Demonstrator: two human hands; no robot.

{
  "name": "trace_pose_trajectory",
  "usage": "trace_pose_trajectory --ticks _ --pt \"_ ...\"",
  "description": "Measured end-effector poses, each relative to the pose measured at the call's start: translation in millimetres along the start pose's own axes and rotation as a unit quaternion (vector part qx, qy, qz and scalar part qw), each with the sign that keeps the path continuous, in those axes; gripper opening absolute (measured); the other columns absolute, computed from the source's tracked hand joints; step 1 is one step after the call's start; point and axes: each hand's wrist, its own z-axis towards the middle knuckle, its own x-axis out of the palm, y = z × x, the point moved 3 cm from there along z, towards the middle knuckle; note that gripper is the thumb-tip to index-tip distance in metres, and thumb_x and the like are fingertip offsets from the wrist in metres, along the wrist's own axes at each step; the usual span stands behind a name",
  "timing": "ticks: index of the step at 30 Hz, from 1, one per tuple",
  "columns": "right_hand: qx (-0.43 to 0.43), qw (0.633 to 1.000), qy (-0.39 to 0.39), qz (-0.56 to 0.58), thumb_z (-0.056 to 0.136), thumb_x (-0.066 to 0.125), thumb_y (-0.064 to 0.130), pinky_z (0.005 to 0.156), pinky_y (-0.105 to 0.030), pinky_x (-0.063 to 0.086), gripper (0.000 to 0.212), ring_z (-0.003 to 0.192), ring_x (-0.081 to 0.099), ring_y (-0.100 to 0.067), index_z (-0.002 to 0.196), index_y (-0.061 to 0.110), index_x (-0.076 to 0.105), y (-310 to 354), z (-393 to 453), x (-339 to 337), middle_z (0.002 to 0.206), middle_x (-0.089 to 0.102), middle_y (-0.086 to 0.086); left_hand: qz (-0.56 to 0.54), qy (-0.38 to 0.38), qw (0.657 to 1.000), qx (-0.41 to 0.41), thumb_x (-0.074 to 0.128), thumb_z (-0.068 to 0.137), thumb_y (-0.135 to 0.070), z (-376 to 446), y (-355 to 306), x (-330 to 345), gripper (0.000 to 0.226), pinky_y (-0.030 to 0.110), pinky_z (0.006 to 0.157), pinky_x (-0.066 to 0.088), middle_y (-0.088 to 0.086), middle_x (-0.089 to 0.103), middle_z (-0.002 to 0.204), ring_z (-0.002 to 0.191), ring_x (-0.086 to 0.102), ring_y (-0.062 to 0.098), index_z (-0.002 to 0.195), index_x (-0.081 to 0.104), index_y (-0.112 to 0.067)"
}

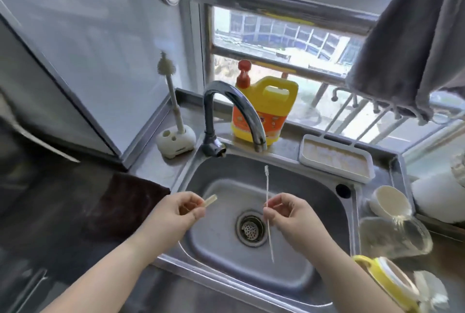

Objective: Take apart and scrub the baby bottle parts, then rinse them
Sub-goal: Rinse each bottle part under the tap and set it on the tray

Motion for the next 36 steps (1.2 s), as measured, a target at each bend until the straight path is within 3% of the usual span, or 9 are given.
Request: trace_pose_trajectory --ticks 3,6,11,16,20,24,31,34,36 --pt "0.007 1.0 -0.001 -0.015 0.082 0.07 0.014 0.064 -0.023 0.05 0.008 0.06 0.062 -0.007 0.076 0.017 0.065 7 8 13 0.07 0.071 -0.003 -0.008 0.005 1.0 -0.002 0.066 0.086 -0.015 12 6 -13 0.012 0.031 0.072 0.046 -0.005 0.063 0.065 0.065 0.053 0.013 0.076 0.07 -0.022" --pt "0.007 0.998 -0.007 -0.056 0.08 0.071 0.017 0.066 -0.019 0.048 0.01 0.062 0.06 -0.005 0.072 0.02 0.066 10 15 24 0.067 0.068 0.004 -0.015 0.004 1.0 0.005 0.062 0.09 -0.011 23 8 -23 0.018 0.035 0.08 0.049 -0.002 0.068 0.066 0.068 0.059 0.014 0.076 0.07 -0.02" --pt "0.023 0.998 -0.025 -0.051 0.085 0.062 0.007 0.073 -0.028 0.052 0.014 0.069 0.066 -0.014 0.077 0.019 0.063 9 22 28 0.068 0.071 0.0 -0.038 0.049 0.998 0.011 0.055 0.092 -0.003 39 6 -26 0.018 0.021 0.067 0.046 -0.002 0.065 0.062 0.056 0.055 0.004 0.082 0.067 -0.013" --pt "0.103 0.994 -0.022 0.013 0.093 0.045 0.0 0.063 -0.034 0.05 0.02 0.059 0.055 -0.015 0.083 0.015 0.055 -11 19 27 0.066 0.058 -0.001 -0.012 0.071 0.997 0.004 0.052 0.093 -0.003 56 13 -12 0.018 0.019 0.064 0.044 -0.004 0.062 0.071 0.057 0.052 0.002 0.088 0.061 -0.017" --pt "0.091 0.994 -0.054 -0.021 0.092 0.054 0.017 0.059 -0.025 0.037 0.009 0.056 0.045 -0.006 0.084 0.019 0.057 -11 22 13 0.062 0.052 0.008 -0.017 0.097 0.995 0.002 0.058 0.091 -0.007 57 11 0 0.013 0.021 0.072 0.047 -0.003 0.06 0.074 0.065 0.054 0.005 0.092 0.065 -0.018" --pt "0.072 0.995 -0.019 0.069 0.086 0.066 0.026 0.054 -0.018 0.038 0.007 0.048 0.05 0.003 0.087 0.019 0.067 10 29 22 0.057 0.057 0.009 -0.076 0.119 0.99 -0.002 0.063 0.088 -0.007 52 1 22 0.008 0.022 0.069 0.049 -0.005 0.061 0.067 0.065 0.056 0.007 0.09 0.069 -0.013" --pt "0.057 0.979 0.049 0.191 0.082 0.071 0.014 0.047 -0.01 0.037 0.012 0.05 0.051 -0.003 0.086 0.003 0.069 18 44 41 0.057 0.06 0.003 -0.126 0.124 0.984 -0.005 0.069 0.083 -0.007 56 -9 49 0.002 0.016 0.062 0.046 -0.005 0.064 0.063 0.06 0.056 0.002 0.081 0.07 -0.006" --pt "0.057 0.975 0.014 0.215 0.082 0.071 0.015 0.047 -0.013 0.036 0.01 0.048 0.049 -0.006 0.076 0.008 0.069 9 49 36 0.054 0.059 0.002 -0.112 0.105 0.987 -0.037 0.068 0.084 -0.02 65 -3 47 0.01 0.019 0.066 0.044 -0.004 0.066 0.067 0.063 0.057 0.003 0.08 0.069 -0.011" --pt "0.065 0.974 -0.023 0.217 0.082 0.071 0.017 0.047 -0.016 0.035 0.012 0.046 0.045 -0.006 0.073 0.01 0.067 3 53 26 0.052 0.057 0.003 -0.089 0.046 0.993 -0.062 0.067 0.086 -0.025 78 4 39 0.012 0.021 0.067 0.042 0.0 0.067 0.077 0.068 0.059 0.006 0.087 0.067 -0.013"
